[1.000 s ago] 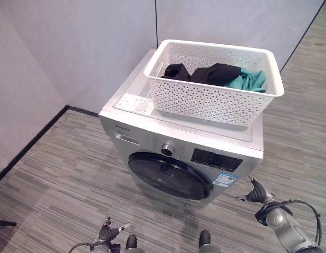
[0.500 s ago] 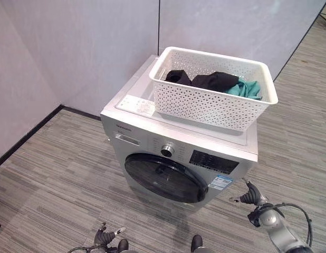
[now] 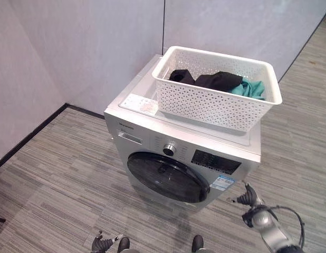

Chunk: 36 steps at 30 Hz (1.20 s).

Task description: Grab the laundry basket,head to the washer,open it,put in the laundry and shut it.

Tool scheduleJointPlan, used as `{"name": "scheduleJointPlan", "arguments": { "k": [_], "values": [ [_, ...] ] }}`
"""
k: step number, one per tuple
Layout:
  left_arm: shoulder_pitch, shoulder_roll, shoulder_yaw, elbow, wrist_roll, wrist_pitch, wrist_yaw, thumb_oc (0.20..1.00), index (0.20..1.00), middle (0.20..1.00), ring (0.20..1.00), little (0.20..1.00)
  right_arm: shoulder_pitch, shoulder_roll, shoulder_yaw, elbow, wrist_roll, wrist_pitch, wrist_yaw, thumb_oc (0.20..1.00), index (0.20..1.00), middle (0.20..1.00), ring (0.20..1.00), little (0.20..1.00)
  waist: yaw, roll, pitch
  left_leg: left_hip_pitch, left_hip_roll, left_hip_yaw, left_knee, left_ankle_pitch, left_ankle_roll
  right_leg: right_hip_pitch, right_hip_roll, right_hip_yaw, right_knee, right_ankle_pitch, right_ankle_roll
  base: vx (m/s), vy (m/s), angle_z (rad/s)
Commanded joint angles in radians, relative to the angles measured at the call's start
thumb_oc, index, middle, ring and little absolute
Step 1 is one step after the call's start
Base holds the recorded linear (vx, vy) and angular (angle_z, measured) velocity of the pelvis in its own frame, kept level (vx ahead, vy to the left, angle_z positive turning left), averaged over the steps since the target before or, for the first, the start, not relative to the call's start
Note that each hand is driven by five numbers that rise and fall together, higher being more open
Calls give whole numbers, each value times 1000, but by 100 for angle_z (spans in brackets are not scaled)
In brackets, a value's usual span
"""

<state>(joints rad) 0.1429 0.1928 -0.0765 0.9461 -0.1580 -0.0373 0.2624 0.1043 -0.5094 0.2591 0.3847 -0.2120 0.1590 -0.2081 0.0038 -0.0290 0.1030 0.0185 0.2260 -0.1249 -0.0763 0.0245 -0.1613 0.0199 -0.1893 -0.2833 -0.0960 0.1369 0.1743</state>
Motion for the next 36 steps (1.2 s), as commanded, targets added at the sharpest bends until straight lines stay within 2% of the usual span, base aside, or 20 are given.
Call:
{"name": "scheduleJointPlan", "arguments": {
  "k": [1,4,8,12,17,20,23,29,36],
  "values": [
    [-73,92,5,4,-9,-13,24,1000,1000,1000,1000,1000,-64,152,105,-99,-20,-91,81,1000,1000,1000,1000,1000,45,-129,49,89,-44,55,73,-195,72,-45,-111,92,44,-68,20,-14,78,0],
    [-69,95,14,7,-8,-15,30,1000,1000,1000,1000,1000,-23,148,85,-122,-30,-89,86,1000,1000,1000,1000,1000,36,-138,51,106,-50,73,72,-205,80,-56,-116,114,48,-54,26,-9,68,-9],
    [-44,100,55,34,-15,-14,44,1000,1000,1000,1000,1000,113,146,-16,-161,-60,-68,80,1000,1000,1000,1000,1000,0,-162,50,155,-66,122,63,-226,97,-81,-124,163,51,-18,44,3,84,-23],
    [-12,116,84,21,-10,-11,34,1000,1000,1000,1000,1000,198,146,-88,-147,-71,-52,97,1000,1000,1000,1000,1000,-14,-176,51,186,-72,151,53,-237,105,-100,-123,191,64,-7,54,14,34,-34],
    [4,114,89,17,-25,-22,16,1000,1000,1000,1000,1000,156,152,-71,-68,-53,-59,102,1000,1000,1000,1000,1000,-8,-175,58,218,-76,174,47,-247,112,-110,-120,218,66,3,58,24,25,-27],
    [-12,105,81,12,-40,-29,19,1000,1000,1000,1000,1000,70,165,-32,5,-50,-58,82,1000,1000,1000,1000,1000,2,-167,62,217,-80,169,48,-248,113,-105,-125,212,59,5,60,32,19,-18],
    [-28,100,46,-34,-45,-35,23,1000,1000,1000,1000,1000,-30,165,7,52,-43,-59,64,1000,1000,1000,1000,1000,25,-154,76,177,-88,129,49,-236,108,-94,-152,170,47,4,62,8,-1,10],
    [-15,100,52,-36,-61,-43,22,1000,1000,1000,1000,1000,-85,148,16,81,-73,-56,40,1000,1000,1000,1000,1000,56,-142,79,115,-96,71,57,-221,98,-80,-175,109,39,-2,61,13,-24,43],
    [-20,97,64,-15,-80,-56,31,1000,1000,1000,1000,1000,-171,140,42,138,-93,-64,5,1000,1000,1000,1000,1000,90,-126,89,46,-105,16,69,-204,92,-81,-185,69,29,-6,57,1,-22,29]
  ]
}}
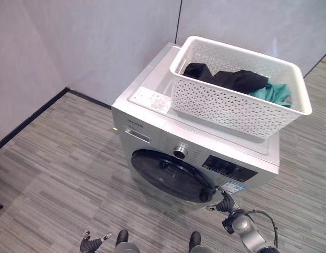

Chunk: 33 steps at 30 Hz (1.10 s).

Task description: Grab the laundry basket,head to the washer,open it,put in the laundry and shut it.

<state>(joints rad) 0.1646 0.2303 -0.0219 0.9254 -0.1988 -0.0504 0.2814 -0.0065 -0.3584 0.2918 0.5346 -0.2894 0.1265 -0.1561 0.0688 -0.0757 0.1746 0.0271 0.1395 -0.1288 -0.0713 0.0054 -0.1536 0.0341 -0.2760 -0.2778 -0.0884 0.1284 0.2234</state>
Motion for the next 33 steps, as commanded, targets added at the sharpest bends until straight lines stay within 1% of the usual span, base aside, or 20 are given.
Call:
{"name": "scheduleJointPlan", "arguments": {
  "k": [1,3,4,5,6,9,11,14,18,20,21,26,27,28,29,30,33],
  "values": [
    [-42,60,8,-1,-47,-48,11,1000,1000,1000,1000,1000,-74,-14,17,-6,-20,-35,-50,1000,1000,1000,1000,1000,32,-76,21,28,-20,11,66,-182,84,-93,-100,57,19,1,7,-12,-26,21],
    [-42,62,11,-28,-69,-56,12,1000,1000,1000,1000,1000,-101,-19,27,1,-26,-37,-57,1000,1000,1000,1000,1000,43,-69,27,3,-25,-7,72,-177,82,-93,-105,41,18,-1,6,-24,-22,30],
    [-42,62,11,-28,-69,-56,12,1000,1000,1000,1000,1000,-102,-19,27,2,-26,-37,-57,1000,1000,1000,1000,1000,41,-69,26,1,-25,-8,73,-177,82,-93,-106,39,18,-2,6,-35,-30,30],
    [-46,64,7,-46,-89,-67,10,1000,1000,1000,1000,1000,-136,-24,42,14,-31,-41,-65,1000,1000,1000,1000,1000,53,-61,35,-25,-31,-29,79,-170,79,-96,-109,28,17,-4,4,-28,-22,20],
    [-47,64,8,-46,-89,-66,10,1000,1000,1000,1000,1000,-137,-24,42,15,-31,-41,-66,1000,1000,1000,1000,1000,52,-61,34,-27,-31,-30,80,-170,79,-96,-110,26,17,-4,4,-44,-29,20],
    [-56,65,-9,-97,-131,-93,12,1000,1000,1000,1000,1000,-226,-43,86,52,-51,-51,-84,1000,1000,1000,1000,1000,71,-42,55,-81,-40,-56,89,-153,76,-114,-116,13,13,-4,1,-78,-26,39],
    [-59,68,-19,-116,-137,-99,9,1000,1000,1000,1000,1000,-272,-45,106,65,-51,-55,-89,1000,1000,1000,1000,1000,77,-34,62,-109,-47,-65,91,-144,75,-127,-118,12,11,-2,-1,-72,-17,19],
    [-64,69,-44,-148,-150,-108,8,1000,1000,1000,1000,1000,-348,-29,143,79,-36,-62,-97,1000,1000,1000,1000,1000,87,-17,75,-140,-56,-76,90,-129,76,-148,-122,10,8,1,-3,-56,-6,2],
    [-76,65,-68,-145,-162,-114,11,1000,1000,1000,1000,1000,-414,7,188,92,-25,-67,-100,1000,1000,1000,1000,1000,93,0,86,-160,-61,-77,90,-121,77,-162,-124,13,5,2,-5,-26,-4,-2],
    [-85,59,-84,-138,-161,-111,13,1000,1000,1000,1000,1000,-447,45,217,98,-11,-69,-102,1000,1000,1000,1000,1000,97,9,90,-165,-66,-79,88,-117,78,-165,-124,12,4,1,-7,-8,2,-2],
    [-85,59,-84,-138,-161,-111,13,1000,1000,1000,1000,1000,-447,45,217,98,-11,-69,-102,1000,1000,1000,1000,1000,97,9,90,-165,-66,-79,88,-117,78,-165,-124,12,4,1,-7,-14,4,-4],
    [-91,69,-116,-199,-148,-117,24,1000,1000,1000,1000,1000,-478,167,300,96,41,-86,-90,1000,1000,1000,1000,1000,100,17,91,-152,-64,-75,71,-114,80,-168,-119,20,4,-2,-10,-4,-2,-1],
    [-95,75,-124,-227,-146,-120,31,1000,1000,1000,1000,1000,-492,199,323,106,53,-91,-89,1000,1000,1000,1000,1000,102,16,93,-147,-62,-71,69,-114,80,-170,-118,23,5,0,-10,-16,-6,-8],
    [-95,75,-124,-227,-146,-120,31,1000,1000,1000,1000,1000,-492,199,323,106,53,-91,-89,1000,1000,1000,1000,1000,102,16,93,-147,-62,-70,68,-114,80,-170,-118,23,5,0,-10,-26,-15,-13],
    [-116,82,-135,-262,-154,-130,54,1000,1000,1000,1000,1000,-533,287,392,123,93,-96,-78,1000,1000,1000,1000,1000,111,12,99,-129,-53,-55,64,-117,78,-176,-111,31,7,1,-12,-20,-8,-12],
    [-116,82,-134,-262,-154,-130,54,1000,1000,1000,1000,1000,-534,289,392,125,93,-97,-78,1000,1000,1000,1000,1000,112,11,101,-127,-53,-53,64,-117,78,-176,-111,33,7,1,-12,-27,-12,-20],
    [-125,90,-145,-306,-160,-128,67,1000,1000,1000,1000,1000,-550,354,463,119,124,-100,-49,1000,1000,1000,1000,1000,120,2,103,-100,-40,-35,62,-121,76,-175,-102,38,12,2,-15,-7,-20,-28]
  ]
}}
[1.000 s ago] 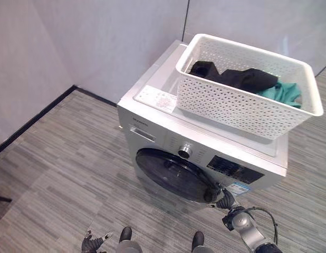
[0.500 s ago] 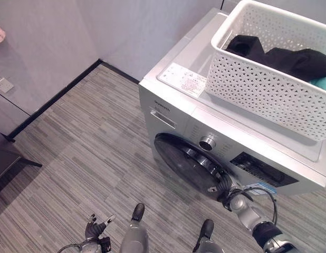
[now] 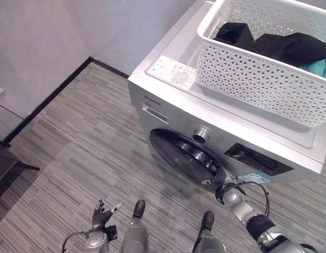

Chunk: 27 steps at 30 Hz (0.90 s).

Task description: Grab the laundry basket,head to the washer,open it,put in the laundry and shut it.

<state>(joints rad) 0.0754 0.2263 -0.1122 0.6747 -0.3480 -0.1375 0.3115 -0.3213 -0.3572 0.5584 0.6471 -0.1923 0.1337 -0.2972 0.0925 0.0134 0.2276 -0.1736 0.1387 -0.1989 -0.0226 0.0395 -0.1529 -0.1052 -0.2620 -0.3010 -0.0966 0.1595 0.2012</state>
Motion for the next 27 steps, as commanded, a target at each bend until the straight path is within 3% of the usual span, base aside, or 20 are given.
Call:
{"name": "scheduleJointPlan", "arguments": {
  "k": [1,9,16,19,24,27],
  "values": [
    [-35,94,-56,-55,-14,-41,38,1000,1000,1000,1000,1000,-235,366,214,0,39,-110,101,1000,1000,1000,1000,1000,98,-91,51,110,-35,41,11,-156,75,-34,-113,63,21,-30,6,-2,-29,-30],
    [-27,100,-64,-48,-9,-9,42,1000,1000,1000,1000,1000,-226,445,352,-36,192,-113,195,1000,1000,1000,1000,1000,116,-136,24,192,0,87,2,-171,71,-18,-87,82,44,-35,1,8,-19,-18],
    [-37,102,-79,-46,-7,0,42,1000,1000,1000,1000,1000,-226,491,394,-18,304,-110,221,1000,1000,1000,1000,1000,136,-149,7,230,14,101,-8,-176,68,0,-82,79,53,-36,1,7,-6,-7],
    [-34,118,-87,-88,12,-2,42,1000,1000,1000,1000,1000,-226,496,396,-19,358,-111,225,1000,1000,1000,1000,1000,143,-149,3,234,15,101,-9,-175,66,11,-82,73,52,-37,2,0,-7,-1],
    [-41,129,-79,-167,-13,-19,47,1000,1000,1000,1000,1000,-192,547,352,18,655,-132,231,1000,1000,1000,1000,1000,169,-134,-13,239,16,91,-20,-169,60,31,-88,56,40,-33,4,2,-3,9],
    [-44,130,-72,-194,-27,-29,48,1000,1000,1000,1000,1000,-187,553,321,-2,739,-158,239,1000,1000,1000,1000,1000,175,-124,-20,236,15,83,-24,-164,58,42,-93,43,35,-33,5,-2,12,8]
  ]
}}
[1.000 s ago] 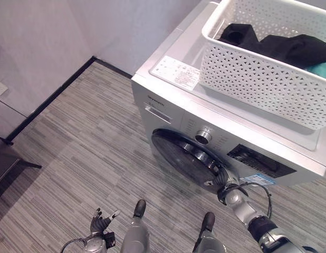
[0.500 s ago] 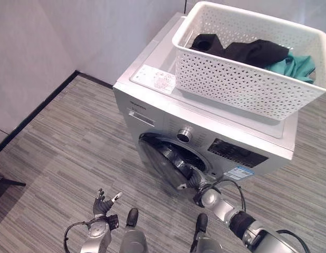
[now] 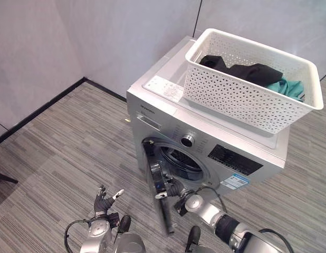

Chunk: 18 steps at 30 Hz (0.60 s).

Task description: Grab the laundry basket,head to the washer,open it,put in the laundry and shut it.

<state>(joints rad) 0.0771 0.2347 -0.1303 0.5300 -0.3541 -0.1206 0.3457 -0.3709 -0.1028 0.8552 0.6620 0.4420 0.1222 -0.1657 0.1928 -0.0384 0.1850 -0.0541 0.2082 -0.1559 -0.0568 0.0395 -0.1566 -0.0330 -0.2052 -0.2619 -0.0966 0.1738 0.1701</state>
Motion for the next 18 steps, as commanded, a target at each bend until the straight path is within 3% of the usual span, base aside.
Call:
{"name": "scheduleJointPlan", "arguments": {
  "k": [1,5,7,9,11,12,14,18],
  "values": [
    [-44,124,-51,-48,-20,-49,14,1000,1000,1000,1000,1000,-137,296,16,-30,122,-155,107,1000,1000,1000,1000,1000,76,-69,20,116,-54,38,9,-163,60,-27,-151,0,33,-48,37,10,15,15],
    [-28,124,-27,-55,-39,-59,14,1000,1000,1000,1000,1000,-126,269,-13,-62,133,-173,99,1000,1000,1000,1000,1000,71,-61,14,117,-54,36,6,-161,57,-19,-153,-7,30,-50,38,13,11,9],
    [5,169,0,-177,-53,-75,-41,1000,1000,1000,1000,1000,-93,190,-53,-84,84,-165,103,1000,1000,1000,1000,1000,55,-51,8,110,-55,27,9,-160,53,-6,-153,-12,27,-58,37,30,-4,6],
    [19,191,11,-227,-70,-81,-74,1000,1000,1000,1000,1000,-84,168,-68,-86,73,-159,107,1000,1000,1000,1000,1000,51,-48,5,110,-54,24,9,-160,52,-2,-152,-16,27,-61,37,24,1,19],
    [45,244,44,-360,-92,-115,-134,1000,1000,1000,1000,1000,-56,123,-101,-86,54,-153,128,1000,1000,1000,1000,1000,43,-43,1,113,-52,23,7,-161,50,6,-151,-20,26,-64,39,32,9,23],
    [59,283,102,-491,-135,-162,-171,1000,1000,1000,1000,1000,-9,84,-132,-92,44,-154,142,1000,1000,1000,1000,1000,35,-39,-3,118,-49,23,6,-163,48,15,-147,-21,22,-67,40,42,4,11],
    [19,313,189,-648,-155,-215,-162,1000,1000,1000,1000,1000,112,1,-223,-119,51,-165,156,1000,1000,1000,1000,1000,6,-36,-18,112,-36,24,10,-161,36,27,-138,-34,17,-84,38,58,-64,8],
    [-27,258,158,-651,-187,-214,-173,1000,1000,1000,1000,1000,195,-83,-331,-166,81,-177,149,1000,1000,1000,1000,1000,-29,-26,-22,55,-13,15,32,-140,14,27,-109,-39,9,-110,25,-7,-101,29]
  ]
}}
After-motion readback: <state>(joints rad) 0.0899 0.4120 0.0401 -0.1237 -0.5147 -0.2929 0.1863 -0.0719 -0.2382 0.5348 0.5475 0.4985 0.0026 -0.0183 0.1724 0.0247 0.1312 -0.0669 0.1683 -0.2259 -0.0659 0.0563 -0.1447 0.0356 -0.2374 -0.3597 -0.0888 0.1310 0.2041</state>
